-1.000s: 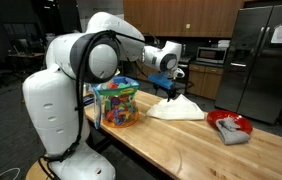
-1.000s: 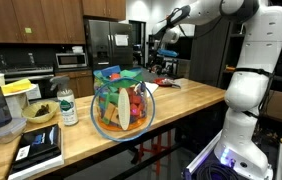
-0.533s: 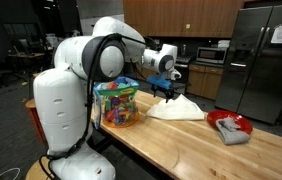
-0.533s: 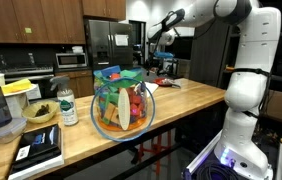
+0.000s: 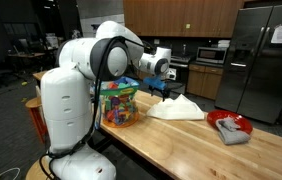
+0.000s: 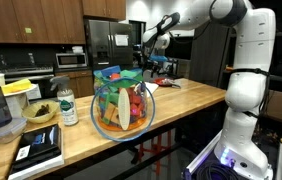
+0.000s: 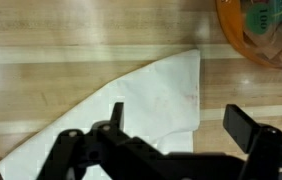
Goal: Lift the blue plush block from the towel, put it in the bag and then move the bag to the left
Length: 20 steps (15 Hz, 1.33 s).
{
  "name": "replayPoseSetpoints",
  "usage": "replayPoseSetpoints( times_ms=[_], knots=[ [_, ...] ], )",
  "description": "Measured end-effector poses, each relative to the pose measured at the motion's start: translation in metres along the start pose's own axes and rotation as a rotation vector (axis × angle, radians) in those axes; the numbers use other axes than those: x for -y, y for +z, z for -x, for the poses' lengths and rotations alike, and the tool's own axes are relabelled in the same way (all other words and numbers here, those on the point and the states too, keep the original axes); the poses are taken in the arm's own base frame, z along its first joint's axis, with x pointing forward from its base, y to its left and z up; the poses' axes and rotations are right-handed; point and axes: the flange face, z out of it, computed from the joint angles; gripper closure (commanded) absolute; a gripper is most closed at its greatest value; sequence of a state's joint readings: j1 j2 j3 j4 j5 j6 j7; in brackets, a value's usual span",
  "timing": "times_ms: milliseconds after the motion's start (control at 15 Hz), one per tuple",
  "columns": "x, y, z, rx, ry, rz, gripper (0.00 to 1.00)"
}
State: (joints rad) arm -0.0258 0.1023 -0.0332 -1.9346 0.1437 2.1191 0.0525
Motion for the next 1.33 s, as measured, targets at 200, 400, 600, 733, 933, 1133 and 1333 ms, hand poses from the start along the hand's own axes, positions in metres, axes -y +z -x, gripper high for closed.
replayPoseSetpoints(
  times_ms=[200,400,600,733,933,1133,1333],
  knots=[
    [0.02,0.012,0.004,0.029,0.022,0.0,0.0],
    [0.044,0.027,0.015,0.104,0.034,0.006,0.0],
    [0.065,0.034,0.026,0.164,0.041,0.015,0.0],
    [0.078,0.037,0.032,0.189,0.045,0.018,0.0],
    [0.091,0.04,0.039,0.211,0.041,0.024,0.0],
    [0.104,0.041,0.045,0.234,0.027,0.026,0.0],
    [0.12,0.042,0.05,0.252,0.003,0.029,0.0]
  ],
)
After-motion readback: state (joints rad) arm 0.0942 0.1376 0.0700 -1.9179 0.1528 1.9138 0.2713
